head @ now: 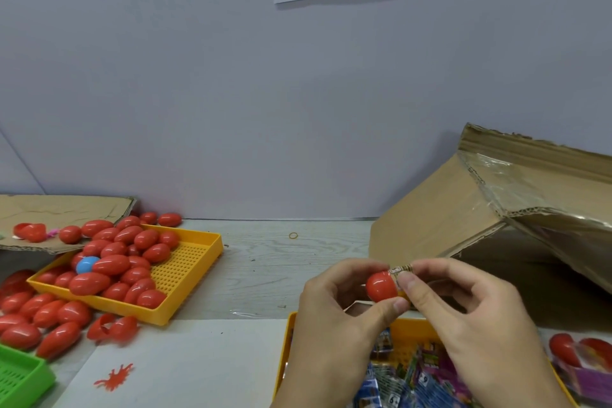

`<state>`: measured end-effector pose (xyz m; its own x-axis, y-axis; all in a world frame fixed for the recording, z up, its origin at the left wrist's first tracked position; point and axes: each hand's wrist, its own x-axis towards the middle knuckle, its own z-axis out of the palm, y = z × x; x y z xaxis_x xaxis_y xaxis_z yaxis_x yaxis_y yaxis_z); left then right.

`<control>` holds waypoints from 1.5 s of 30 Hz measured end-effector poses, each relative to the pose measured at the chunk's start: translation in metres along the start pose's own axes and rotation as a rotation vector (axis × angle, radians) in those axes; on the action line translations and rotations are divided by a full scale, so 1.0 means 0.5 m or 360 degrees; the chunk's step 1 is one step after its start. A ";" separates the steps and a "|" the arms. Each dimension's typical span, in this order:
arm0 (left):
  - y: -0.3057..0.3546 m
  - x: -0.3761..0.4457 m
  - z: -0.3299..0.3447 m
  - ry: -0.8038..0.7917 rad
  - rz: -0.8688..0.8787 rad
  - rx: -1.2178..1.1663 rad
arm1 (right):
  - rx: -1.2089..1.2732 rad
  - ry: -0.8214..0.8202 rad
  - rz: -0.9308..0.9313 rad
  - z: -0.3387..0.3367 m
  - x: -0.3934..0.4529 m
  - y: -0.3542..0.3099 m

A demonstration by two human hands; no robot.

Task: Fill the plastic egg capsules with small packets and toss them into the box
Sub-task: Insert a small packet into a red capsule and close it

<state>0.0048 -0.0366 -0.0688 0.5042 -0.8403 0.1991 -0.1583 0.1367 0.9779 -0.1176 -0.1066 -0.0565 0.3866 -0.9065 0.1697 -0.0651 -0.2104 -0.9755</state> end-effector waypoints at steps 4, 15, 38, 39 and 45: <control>-0.001 -0.001 0.001 0.0049 -0.0023 0.0085 | 0.0234 -0.0055 0.0089 -0.003 0.000 -0.012; 0.008 -0.007 0.006 0.0095 0.0038 0.0281 | 0.0402 -0.0152 0.0269 -0.005 0.003 -0.009; 0.014 -0.002 0.009 0.0074 -0.0085 -0.0213 | -0.0826 0.0103 -0.0646 0.026 -0.006 0.028; 0.014 -0.002 0.010 0.0060 -0.0086 -0.0240 | -0.0850 0.0132 -0.0670 0.025 -0.005 0.030; 0.011 0.001 0.009 0.0062 -0.0018 -0.0338 | -0.0843 0.0196 -0.0769 0.026 -0.006 0.027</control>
<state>0.0002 -0.0387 -0.0638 0.5381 -0.8221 0.1862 0.0278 0.2381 0.9708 -0.1079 -0.1018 -0.0723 0.3805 -0.6957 0.6093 -0.3622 -0.7183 -0.5940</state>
